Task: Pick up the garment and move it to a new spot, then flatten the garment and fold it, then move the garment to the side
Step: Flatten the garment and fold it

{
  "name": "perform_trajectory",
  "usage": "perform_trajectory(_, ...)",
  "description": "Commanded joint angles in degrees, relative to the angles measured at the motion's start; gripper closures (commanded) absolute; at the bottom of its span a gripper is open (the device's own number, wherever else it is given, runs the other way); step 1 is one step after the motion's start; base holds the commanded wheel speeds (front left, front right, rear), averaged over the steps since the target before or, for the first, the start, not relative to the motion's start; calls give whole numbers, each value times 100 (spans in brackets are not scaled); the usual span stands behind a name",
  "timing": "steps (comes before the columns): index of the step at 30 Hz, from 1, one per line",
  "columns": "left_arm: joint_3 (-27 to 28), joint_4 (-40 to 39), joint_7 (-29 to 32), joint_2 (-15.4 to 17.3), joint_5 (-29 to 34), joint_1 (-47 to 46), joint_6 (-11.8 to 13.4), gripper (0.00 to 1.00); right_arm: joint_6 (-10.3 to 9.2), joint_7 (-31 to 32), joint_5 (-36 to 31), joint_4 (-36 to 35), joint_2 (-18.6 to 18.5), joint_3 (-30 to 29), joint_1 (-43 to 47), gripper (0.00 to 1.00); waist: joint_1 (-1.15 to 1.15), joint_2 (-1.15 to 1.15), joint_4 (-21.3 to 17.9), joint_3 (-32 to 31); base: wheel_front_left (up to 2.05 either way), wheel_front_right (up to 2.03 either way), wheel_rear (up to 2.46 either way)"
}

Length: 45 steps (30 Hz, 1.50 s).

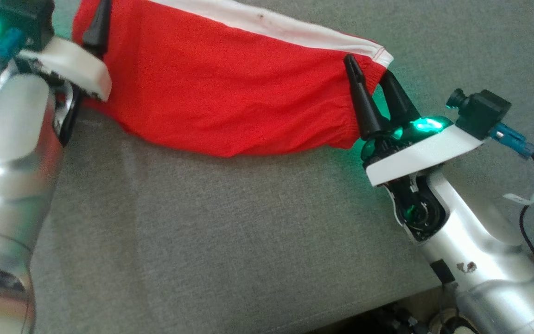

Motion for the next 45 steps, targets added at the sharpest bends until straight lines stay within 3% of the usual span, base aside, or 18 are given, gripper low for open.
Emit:
perform_trajectory(1, 222, -99, -25, 155, -27, -1, 46, 0, -4, -35, 16, -117, -41, -17, 171, 0, 0, 0, 68, -119, 0, 0, 0)
perform_trajectory(12, 1242, -894, -25, -149, -166, 1558, 316, 0, -4, -35, 41, 358, -244, -77, 854, 0, 0, 0, 384, -1006, 0, 0, 0)
perform_trajectory(16, 1661, -1334, -25, -333, -18, 2329, 416, 0, -4, -35, -202, 481, -237, -383, 1121, 0, 0, 0, 523, -1335, 0, 0, 0)
perform_trajectory(26, 2589, -2245, -25, -935, 597, 4039, 631, 0, -4, -35, -1504, 731, 104, -1428, 1707, 0, 0, 0, 884, -2093, 0, 0, 0)
perform_trajectory(31, 2981, -2494, -25, -1212, 879, 4779, 543, 0, -4, -35, -2478, 758, 392, -2045, 2003, 0, 0, 0, 1059, -2464, 0, 0, 0)
perform_trajectory(39, 3413, -2709, -25, -1457, 1092, 5501, 442, 0, -4, -35, -3635, 699, 683, -2413, 2336, 0, 0, 0, 1167, -2823, 0, 0, 0)
perform_trajectory(45, 3444, -2781, -25, -1544, 1127, 5815, 405, 0, -4, -35, -3956, 800, 792, -2610, 2553, 0, 0, 0, 1190, -2907, 0, 0, 0)
